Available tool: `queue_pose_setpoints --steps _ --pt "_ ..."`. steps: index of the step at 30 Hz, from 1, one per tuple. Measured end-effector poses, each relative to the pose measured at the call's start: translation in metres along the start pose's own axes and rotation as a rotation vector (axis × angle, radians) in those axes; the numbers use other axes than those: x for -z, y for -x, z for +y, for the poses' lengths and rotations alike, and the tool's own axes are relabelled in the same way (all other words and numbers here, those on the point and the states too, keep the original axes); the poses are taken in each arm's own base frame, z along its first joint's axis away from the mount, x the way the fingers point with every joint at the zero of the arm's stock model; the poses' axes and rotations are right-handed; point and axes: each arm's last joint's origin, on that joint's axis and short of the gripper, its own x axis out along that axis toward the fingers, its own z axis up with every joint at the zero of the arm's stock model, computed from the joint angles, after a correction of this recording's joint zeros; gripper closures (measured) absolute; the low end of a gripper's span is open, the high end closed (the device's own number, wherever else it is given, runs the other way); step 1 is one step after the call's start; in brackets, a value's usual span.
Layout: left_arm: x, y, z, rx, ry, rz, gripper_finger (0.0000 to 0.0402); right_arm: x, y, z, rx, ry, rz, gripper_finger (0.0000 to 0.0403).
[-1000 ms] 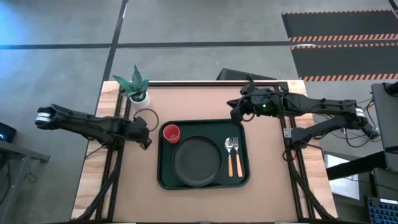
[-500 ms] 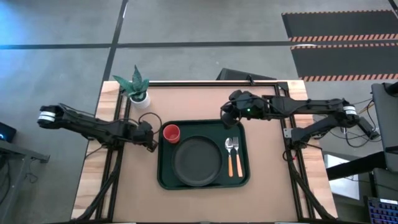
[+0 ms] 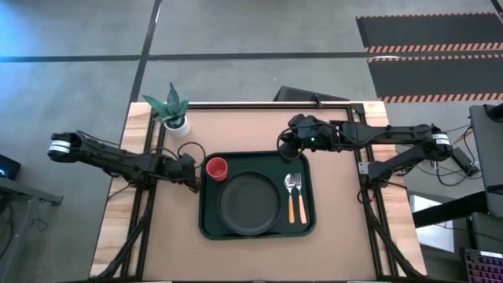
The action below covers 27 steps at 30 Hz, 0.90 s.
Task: Pick and place plate/cup/fork/spoon on tray
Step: Adjust the black serving tray
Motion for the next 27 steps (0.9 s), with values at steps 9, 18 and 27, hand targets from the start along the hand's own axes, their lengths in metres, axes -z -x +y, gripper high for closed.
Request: queue_pose_setpoints --steps 9,18,27 --pt "-0.003 -0.007 -0.007 0.026 0.007 -0.028 0.0401 0.000 0.001 0.000 -0.001 -0.001 -0.002 0.0394" --pt "-0.005 -0.014 -0.011 0.028 0.012 -0.046 0.0401 0.000 0.001 0.000 -0.002 -0.001 -0.003 0.0394" --pt "-0.011 -0.013 -0.008 0.023 0.047 -0.074 0.0401 0.000 0.001 0.000 0.000 0.003 0.000 0.0394"
